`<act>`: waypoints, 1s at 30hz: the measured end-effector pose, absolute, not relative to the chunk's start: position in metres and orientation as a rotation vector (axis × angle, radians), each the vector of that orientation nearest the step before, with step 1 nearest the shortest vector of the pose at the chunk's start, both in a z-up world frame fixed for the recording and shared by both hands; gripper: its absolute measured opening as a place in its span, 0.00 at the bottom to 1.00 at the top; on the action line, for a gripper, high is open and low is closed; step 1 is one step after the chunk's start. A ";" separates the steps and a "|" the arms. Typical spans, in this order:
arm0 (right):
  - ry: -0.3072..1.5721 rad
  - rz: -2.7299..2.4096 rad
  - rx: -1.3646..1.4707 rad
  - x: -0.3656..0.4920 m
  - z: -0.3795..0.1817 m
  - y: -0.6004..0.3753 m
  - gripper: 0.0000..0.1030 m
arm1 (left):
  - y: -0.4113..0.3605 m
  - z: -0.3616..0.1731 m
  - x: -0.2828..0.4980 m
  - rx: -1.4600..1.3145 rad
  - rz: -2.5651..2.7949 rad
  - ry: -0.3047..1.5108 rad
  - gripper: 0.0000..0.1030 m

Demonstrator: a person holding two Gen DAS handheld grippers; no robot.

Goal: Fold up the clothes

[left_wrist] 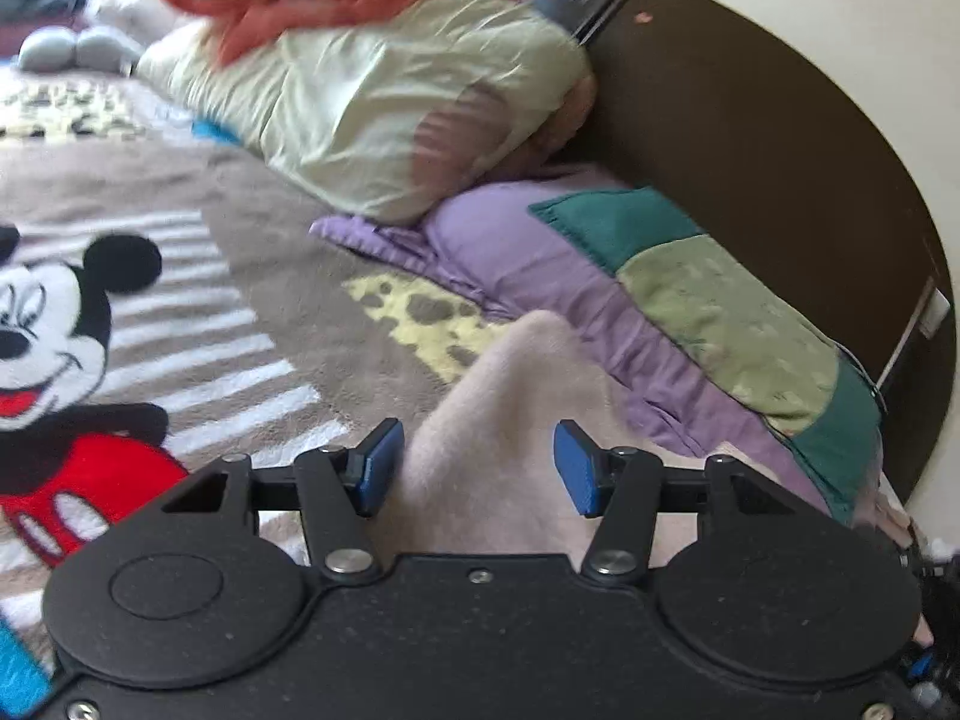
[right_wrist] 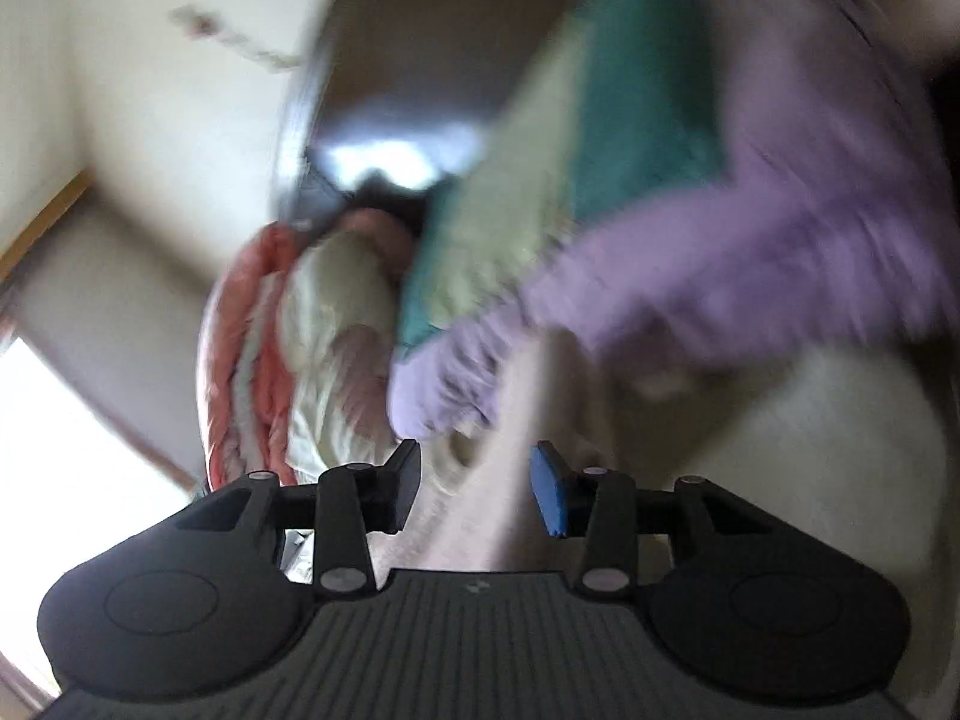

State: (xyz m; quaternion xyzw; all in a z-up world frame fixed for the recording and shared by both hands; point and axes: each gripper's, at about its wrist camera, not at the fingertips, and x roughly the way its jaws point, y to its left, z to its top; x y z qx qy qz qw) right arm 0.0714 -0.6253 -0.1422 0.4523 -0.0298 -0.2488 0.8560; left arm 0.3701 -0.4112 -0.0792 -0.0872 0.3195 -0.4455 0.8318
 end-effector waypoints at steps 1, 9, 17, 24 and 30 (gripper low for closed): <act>-0.052 -0.507 0.923 0.076 -0.140 -0.622 0.41 | -0.408 -0.077 0.365 -0.184 -0.939 0.662 0.52; 0.051 -0.444 0.815 0.085 -0.122 -0.603 0.50 | -0.373 -0.057 0.338 -0.250 -0.898 0.641 0.59; 0.138 -0.452 0.767 0.076 -0.115 -0.586 0.64 | -0.359 -0.043 0.285 -0.175 -0.875 0.714 0.94; 0.195 -0.475 0.741 0.060 -0.111 -0.577 0.94 | -0.353 -0.043 0.233 -0.111 -0.793 0.739 0.96; 0.269 -0.488 0.719 0.046 -0.102 -0.568 0.99 | -0.355 -0.037 0.194 0.009 -0.729 0.728 1.00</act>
